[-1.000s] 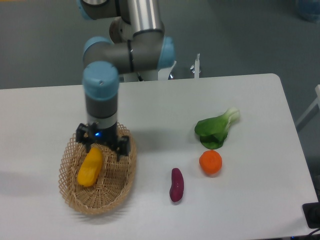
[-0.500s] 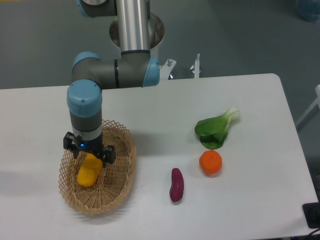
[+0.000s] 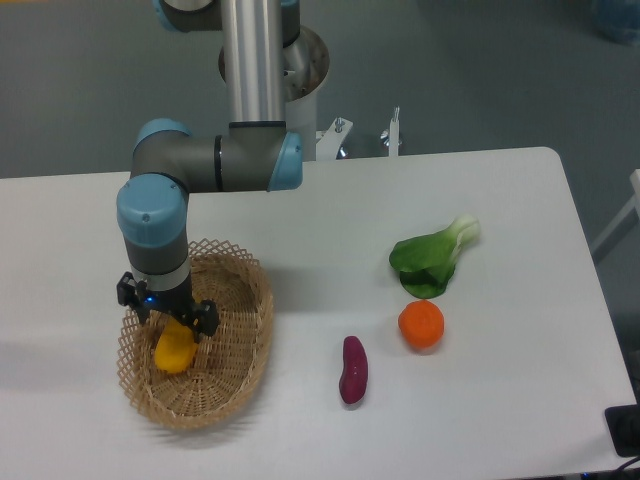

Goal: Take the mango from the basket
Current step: 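Lower the gripper onto the yellow mango and close on it, then lift the mango out of the basket and carry it toward the orange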

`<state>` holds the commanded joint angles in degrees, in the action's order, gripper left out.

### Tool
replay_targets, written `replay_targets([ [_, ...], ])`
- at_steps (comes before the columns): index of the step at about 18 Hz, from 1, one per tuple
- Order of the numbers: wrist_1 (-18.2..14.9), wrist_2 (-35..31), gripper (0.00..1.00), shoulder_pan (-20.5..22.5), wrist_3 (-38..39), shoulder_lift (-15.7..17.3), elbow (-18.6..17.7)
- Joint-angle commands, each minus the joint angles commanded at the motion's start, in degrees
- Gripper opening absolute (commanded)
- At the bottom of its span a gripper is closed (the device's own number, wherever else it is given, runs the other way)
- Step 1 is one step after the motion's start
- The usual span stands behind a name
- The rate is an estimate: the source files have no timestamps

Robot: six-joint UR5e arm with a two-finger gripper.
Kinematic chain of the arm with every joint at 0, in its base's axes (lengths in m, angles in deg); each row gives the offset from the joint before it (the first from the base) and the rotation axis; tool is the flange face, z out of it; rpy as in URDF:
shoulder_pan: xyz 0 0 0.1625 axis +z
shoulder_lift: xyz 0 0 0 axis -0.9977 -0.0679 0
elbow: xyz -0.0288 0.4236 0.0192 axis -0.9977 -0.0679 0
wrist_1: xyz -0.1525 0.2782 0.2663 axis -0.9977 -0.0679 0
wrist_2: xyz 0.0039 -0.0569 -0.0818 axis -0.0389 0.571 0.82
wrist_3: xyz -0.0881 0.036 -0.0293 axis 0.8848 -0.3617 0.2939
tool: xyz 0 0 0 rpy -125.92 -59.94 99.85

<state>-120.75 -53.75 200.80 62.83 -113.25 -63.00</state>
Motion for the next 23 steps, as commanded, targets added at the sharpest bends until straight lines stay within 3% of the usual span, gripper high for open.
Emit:
replay_targets([
  [6, -0.1, -0.2, 1.00, 0.0, 0.3, -0.2, 0.2],
  [7, 0.0, -0.7, 0.95, 0.0, 0.6, -0.2, 0.3],
  [9, 0.3, -2.5, 0.73, -0.1, 2.4, -0.2, 0.3],
  [14, 0.4, -2.9, 0.52, -0.4, 2.5, -0.2, 0.7],
  [17, 0.4, -2.9, 0.47, -0.4, 2.5, 0.0, 0.8],
  [23, 0.4, -3.6, 0.46, -0.3, 1.8, 1.5, 2.2],
])
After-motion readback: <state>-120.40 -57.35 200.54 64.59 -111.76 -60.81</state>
